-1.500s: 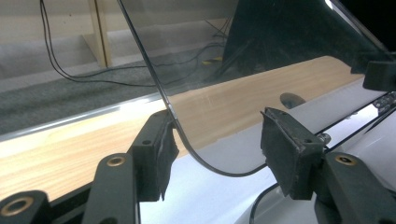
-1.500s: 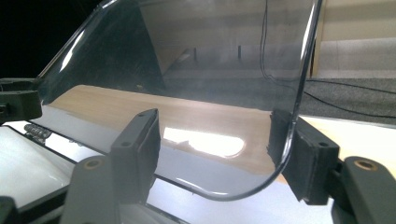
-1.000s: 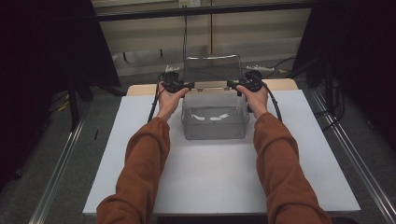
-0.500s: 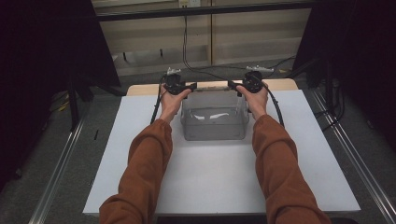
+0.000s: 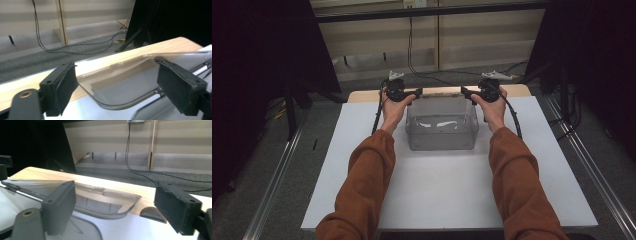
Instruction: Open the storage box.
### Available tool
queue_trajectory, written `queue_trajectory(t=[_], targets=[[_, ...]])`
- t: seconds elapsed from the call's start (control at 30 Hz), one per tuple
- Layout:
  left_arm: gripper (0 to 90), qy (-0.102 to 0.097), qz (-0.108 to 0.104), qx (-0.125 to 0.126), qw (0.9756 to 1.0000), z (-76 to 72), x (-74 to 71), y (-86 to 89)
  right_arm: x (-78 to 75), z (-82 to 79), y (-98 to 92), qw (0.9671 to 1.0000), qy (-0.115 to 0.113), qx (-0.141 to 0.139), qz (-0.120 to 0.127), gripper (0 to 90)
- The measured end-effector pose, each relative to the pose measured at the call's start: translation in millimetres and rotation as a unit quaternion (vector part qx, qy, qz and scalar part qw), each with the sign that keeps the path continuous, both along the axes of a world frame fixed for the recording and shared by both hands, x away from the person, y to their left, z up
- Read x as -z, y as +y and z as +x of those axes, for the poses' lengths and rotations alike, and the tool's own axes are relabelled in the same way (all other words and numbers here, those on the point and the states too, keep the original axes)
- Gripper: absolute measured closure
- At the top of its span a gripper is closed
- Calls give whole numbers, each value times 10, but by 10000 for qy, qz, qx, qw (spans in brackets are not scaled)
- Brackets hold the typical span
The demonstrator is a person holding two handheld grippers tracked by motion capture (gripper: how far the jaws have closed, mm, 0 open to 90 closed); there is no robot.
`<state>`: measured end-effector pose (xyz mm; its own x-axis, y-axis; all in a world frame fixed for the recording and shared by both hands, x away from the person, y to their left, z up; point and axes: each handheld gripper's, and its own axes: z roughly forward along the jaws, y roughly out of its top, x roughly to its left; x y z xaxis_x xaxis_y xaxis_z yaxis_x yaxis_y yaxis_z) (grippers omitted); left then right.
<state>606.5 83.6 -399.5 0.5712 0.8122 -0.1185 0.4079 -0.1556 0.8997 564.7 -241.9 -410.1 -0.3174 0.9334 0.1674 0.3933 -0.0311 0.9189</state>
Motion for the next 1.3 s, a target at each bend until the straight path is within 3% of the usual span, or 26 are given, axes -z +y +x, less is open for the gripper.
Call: queue_trajectory(t=[0.1,0.2,0.57,0.67,0.7,0.97,1.3], targets=[[136,-136,-86,50,9999,-65,-15,5,-14,-62,1,10000,-73,-40,-4,127],[101,-217,64,130,9997,-131,-23,16,-44,-117,-2,9998,-177,-31,-72,101],[44,-450,-316,307,9980,-399,-105,170,-184,-354,34,9980,-559,-212,-225,63],[43,-611,-381,424,9965,-503,-147,204,-205,-425,37,9973,-650,-207,-258,63],[40,-709,-318,434,9960,-553,-161,218,-206,-448,36,9970,-684,-205,-283,63],[42,-904,-266,406,9947,-766,-168,325,-208,-681,-20,9963,-787,-216,-277,53],[41,-1036,-365,401,9931,-1010,-205,413,-224,-953,-49,9943,-991,-201,-332,40]])
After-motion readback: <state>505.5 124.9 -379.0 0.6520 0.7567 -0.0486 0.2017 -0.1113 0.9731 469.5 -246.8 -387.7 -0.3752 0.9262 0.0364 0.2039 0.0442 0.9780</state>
